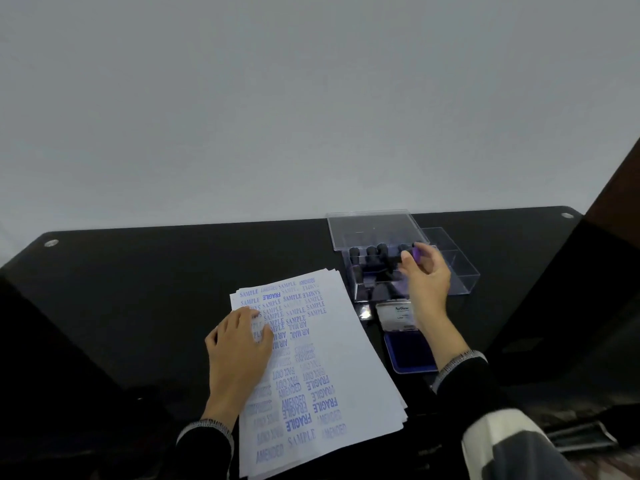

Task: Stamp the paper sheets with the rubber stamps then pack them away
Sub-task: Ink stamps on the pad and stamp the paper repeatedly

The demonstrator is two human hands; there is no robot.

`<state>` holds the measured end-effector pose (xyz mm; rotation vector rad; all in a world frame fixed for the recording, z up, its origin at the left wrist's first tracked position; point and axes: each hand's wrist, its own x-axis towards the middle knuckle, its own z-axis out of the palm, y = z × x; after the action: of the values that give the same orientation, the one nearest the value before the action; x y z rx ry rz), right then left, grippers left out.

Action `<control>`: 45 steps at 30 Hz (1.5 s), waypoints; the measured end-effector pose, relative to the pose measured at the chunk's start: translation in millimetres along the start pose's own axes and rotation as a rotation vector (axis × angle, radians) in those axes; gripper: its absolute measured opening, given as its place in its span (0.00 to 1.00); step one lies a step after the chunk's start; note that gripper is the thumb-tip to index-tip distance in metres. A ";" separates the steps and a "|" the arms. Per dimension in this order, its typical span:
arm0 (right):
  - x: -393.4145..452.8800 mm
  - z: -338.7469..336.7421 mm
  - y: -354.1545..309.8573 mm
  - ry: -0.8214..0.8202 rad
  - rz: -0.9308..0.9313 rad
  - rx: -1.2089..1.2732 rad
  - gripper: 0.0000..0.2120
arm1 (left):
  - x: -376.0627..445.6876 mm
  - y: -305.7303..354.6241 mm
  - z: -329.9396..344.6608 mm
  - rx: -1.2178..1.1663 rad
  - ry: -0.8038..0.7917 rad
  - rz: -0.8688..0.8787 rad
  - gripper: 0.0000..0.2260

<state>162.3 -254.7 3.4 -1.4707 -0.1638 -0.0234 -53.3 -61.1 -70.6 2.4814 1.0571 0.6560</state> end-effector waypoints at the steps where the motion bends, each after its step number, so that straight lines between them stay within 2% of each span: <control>1: 5.5 1.2 -2.6 -0.016 -0.011 -0.074 0.10 | -0.1 0.0 0.2 -0.001 0.004 0.003 0.14; 3: 15.4 5.2 -6.5 -0.097 -0.002 -0.277 0.08 | -0.1 0.0 0.1 -0.001 0.006 0.004 0.14; 7: 32.7 16.4 -11.1 -0.363 0.046 -0.648 0.08 | -0.2 -0.5 0.3 -0.008 0.007 0.008 0.15; 11: 47.1 23.2 -19.2 -0.419 0.081 -0.779 0.07 | -0.1 -1.0 0.8 -0.012 0.004 0.007 0.15; 17: 53.0 33.5 -20.3 -0.603 0.113 -0.999 0.09 | 0.2 -0.6 0.9 -0.017 0.006 0.001 0.15; 21: 54.7 36.0 -11.6 -0.550 0.007 -1.177 0.08 | 0.1 0.7 -0.7 -0.008 -0.003 -0.002 0.15; 26: 47.7 42.3 -2.8 -0.456 -0.028 -1.271 0.09 | 0.0 1.0 -1.4 -0.010 -0.003 -0.003 0.15; 31: 45.3 44.6 0.2 -0.412 0.016 -1.248 0.14 | -0.1 -0.1 -0.7 -0.008 0.001 0.000 0.15; 34: 48.7 50.9 -0.6 -0.407 0.027 -1.150 0.14 | -0.2 0.3 -0.2 -0.006 -0.001 -0.002 0.14; 39: 42.0 64.8 -0.5 -0.447 0.052 -1.208 0.26 | -0.1 -0.4 0.4 -0.019 0.001 0.001 0.14; 42: 36.8 69.1 1.0 -0.412 0.036 -1.276 0.23 | 0.4 -1.5 1.1 -0.018 0.002 0.000 0.14; 45: 35.5 68.7 5.9 -0.446 0.055 -1.281 0.17 | 0.8 -2.0 1.7 -0.026 -0.003 -0.007 0.14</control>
<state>191.6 -183.0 8.2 -2.7480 -0.5334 0.2984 -53.1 -59.5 -72.9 2.4543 1.0494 0.6596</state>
